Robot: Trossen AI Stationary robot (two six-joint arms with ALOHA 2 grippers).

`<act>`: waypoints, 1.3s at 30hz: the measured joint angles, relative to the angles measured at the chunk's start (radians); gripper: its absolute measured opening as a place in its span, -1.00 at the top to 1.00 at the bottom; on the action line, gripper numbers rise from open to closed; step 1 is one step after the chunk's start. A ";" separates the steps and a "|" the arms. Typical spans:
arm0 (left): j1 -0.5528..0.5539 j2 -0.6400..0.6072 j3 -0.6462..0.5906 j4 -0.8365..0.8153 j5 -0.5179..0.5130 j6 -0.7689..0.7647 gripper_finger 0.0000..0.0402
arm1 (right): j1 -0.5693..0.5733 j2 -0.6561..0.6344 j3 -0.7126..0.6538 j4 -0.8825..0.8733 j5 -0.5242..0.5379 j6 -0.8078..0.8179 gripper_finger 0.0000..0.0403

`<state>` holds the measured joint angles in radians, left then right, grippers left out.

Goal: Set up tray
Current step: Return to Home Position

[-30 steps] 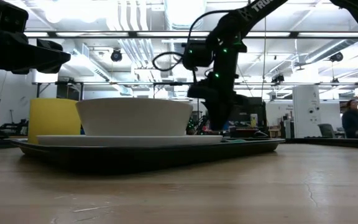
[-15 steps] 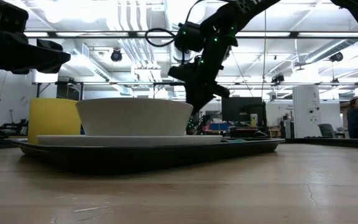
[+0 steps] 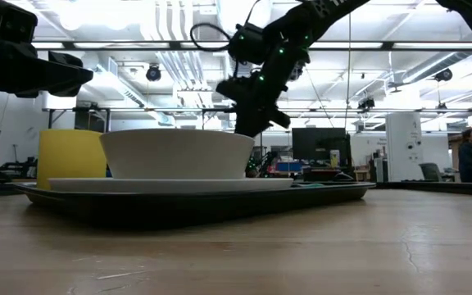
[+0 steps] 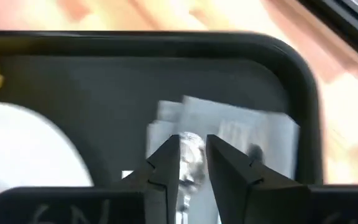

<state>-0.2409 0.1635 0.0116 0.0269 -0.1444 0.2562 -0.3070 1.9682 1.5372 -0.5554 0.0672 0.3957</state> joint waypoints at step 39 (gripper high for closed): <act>0.000 0.007 0.000 0.000 0.000 0.000 0.50 | 0.406 -0.235 -0.049 0.034 -0.224 -0.445 0.61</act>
<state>-0.2409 0.1703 0.0116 0.0265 -0.1440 0.2559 0.0988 1.7336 1.4882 -0.5210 -0.1568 -0.0492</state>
